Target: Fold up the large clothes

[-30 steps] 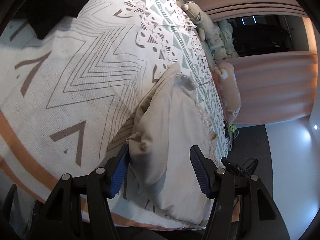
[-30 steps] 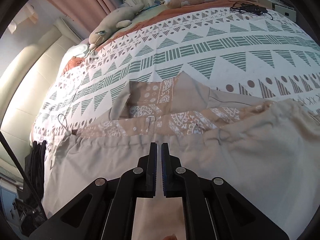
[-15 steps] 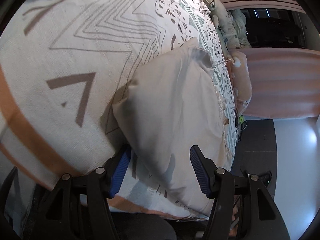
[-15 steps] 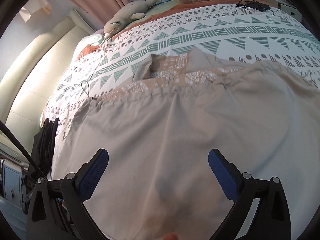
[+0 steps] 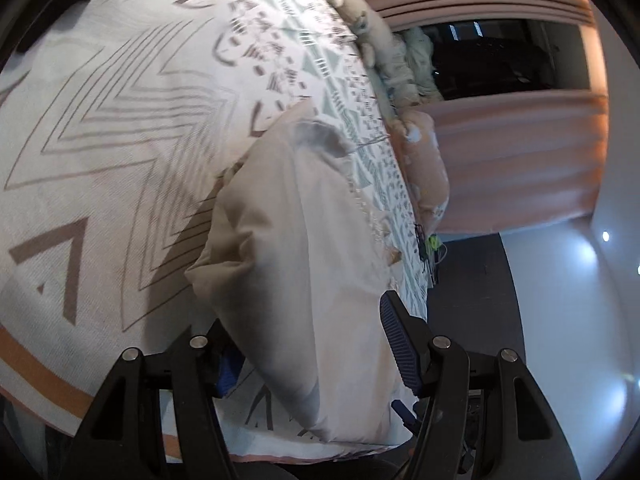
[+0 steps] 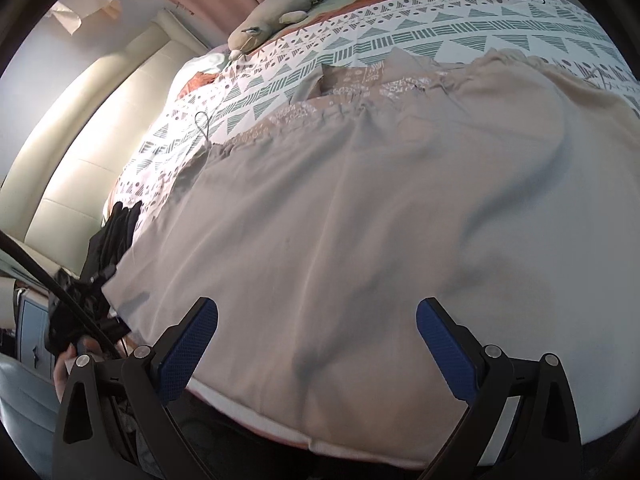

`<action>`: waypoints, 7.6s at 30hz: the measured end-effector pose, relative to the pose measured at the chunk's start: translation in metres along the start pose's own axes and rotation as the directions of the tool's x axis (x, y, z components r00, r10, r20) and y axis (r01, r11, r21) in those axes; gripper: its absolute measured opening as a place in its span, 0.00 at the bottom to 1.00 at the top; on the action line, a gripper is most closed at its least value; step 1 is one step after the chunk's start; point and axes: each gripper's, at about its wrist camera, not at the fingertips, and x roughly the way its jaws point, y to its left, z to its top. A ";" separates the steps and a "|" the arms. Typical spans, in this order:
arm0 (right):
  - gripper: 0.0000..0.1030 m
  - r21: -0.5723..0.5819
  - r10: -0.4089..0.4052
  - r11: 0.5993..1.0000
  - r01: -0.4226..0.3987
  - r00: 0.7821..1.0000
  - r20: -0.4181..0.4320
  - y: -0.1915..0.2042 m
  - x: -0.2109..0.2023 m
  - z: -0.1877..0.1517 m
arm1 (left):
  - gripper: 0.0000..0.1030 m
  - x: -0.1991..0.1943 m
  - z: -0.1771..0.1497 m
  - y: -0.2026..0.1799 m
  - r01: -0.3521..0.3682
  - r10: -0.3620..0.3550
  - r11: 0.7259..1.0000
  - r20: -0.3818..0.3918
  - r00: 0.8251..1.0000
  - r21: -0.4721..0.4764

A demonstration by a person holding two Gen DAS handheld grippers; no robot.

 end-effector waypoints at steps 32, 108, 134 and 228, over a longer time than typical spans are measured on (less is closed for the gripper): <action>0.42 -0.097 -0.276 0.957 0.274 0.961 -0.009 0.054 0.052 -0.030 | 0.12 0.014 0.003 0.020 -0.134 0.135 0.990 0.016 0.991 -0.050; 0.72 0.483 -0.063 0.870 -0.101 0.948 0.311 -0.238 -0.191 -0.096 | 0.84 0.282 -0.250 -0.262 0.145 0.160 0.894 -0.603 0.781 0.425; 0.07 0.470 -0.085 0.879 -0.080 0.944 0.319 -0.248 -0.158 -0.075 | 0.84 0.183 -0.164 -0.138 -0.150 0.319 0.889 -0.351 0.880 0.434; 0.12 0.089 0.140 0.986 -0.138 0.990 -0.012 -0.254 -0.001 0.193 | 0.17 0.315 -0.082 -0.233 -0.279 0.410 0.777 -0.116 0.905 0.565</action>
